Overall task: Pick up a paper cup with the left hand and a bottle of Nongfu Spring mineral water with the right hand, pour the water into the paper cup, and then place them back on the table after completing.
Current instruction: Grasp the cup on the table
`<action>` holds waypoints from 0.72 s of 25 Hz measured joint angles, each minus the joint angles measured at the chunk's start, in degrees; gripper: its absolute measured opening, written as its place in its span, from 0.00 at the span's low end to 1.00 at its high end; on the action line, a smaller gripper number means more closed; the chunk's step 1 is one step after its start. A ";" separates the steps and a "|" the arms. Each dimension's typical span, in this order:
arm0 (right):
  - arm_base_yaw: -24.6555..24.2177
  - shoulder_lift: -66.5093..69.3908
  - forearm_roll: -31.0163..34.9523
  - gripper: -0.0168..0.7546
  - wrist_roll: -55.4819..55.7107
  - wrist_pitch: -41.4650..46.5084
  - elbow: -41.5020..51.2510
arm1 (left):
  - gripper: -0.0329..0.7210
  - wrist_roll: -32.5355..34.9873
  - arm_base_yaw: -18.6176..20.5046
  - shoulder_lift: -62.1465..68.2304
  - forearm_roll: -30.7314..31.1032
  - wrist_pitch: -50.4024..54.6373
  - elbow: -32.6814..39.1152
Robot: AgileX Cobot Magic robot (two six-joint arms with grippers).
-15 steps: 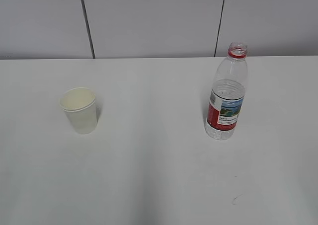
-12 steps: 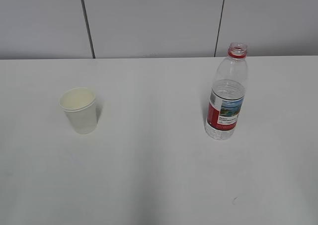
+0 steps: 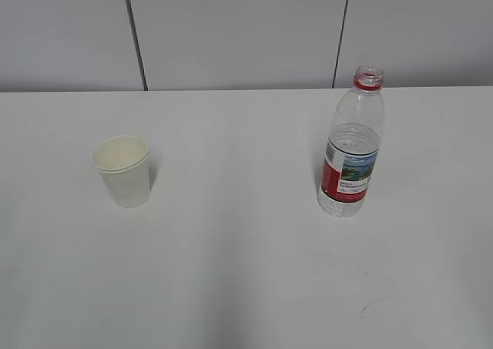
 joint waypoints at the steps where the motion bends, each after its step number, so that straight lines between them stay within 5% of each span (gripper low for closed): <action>1: 0.00 0.00 0.00 0.67 0.00 0.00 0.00 | 0.68 0.00 0.00 0.00 0.00 0.00 0.00; 13: 0.00 0.00 -0.41 0.67 0.00 -12.07 -1.06 | 0.65 0.00 0.00 0.05 -0.76 -0.20 -0.39; 18: 0.00 0.00 -0.75 0.67 0.00 -21.28 -0.49 | 0.65 0.19 0.00 0.57 -3.69 -10.29 -1.65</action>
